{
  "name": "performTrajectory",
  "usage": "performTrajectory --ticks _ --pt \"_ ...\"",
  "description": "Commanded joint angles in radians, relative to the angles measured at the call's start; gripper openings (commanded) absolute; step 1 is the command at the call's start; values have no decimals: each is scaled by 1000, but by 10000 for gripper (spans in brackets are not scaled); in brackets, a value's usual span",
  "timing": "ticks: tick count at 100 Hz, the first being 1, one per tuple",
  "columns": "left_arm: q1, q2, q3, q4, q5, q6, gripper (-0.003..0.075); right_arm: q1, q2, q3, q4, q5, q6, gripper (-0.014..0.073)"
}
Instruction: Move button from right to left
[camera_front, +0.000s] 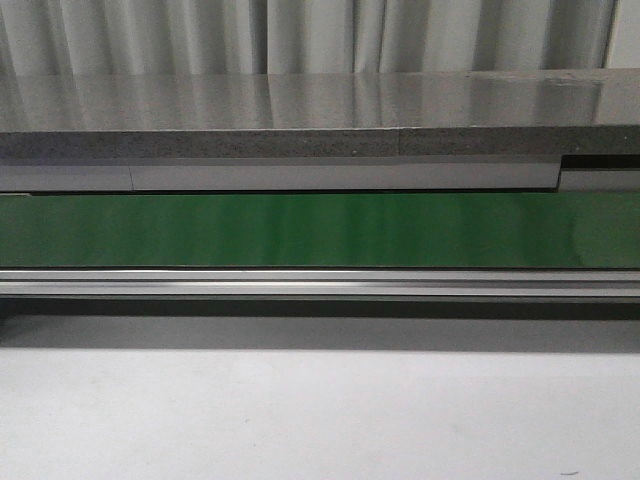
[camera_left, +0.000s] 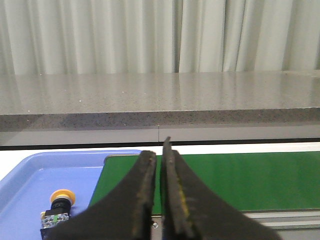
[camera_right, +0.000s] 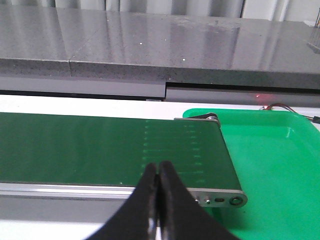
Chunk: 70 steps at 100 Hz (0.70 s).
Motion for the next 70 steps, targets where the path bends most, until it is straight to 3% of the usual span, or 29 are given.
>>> performTrajectory --ticks 1,42,70 --pt "2 -37 42 -8 -89 -10 5 0 -45 22 -20 -107 11 -68" --pt "2 -37 42 -8 -89 -10 5 44 -121 134 -13 -120 11 -68" --pt "2 -37 42 -8 -89 -10 5 81 -121 192 -8 -213 11 -68"
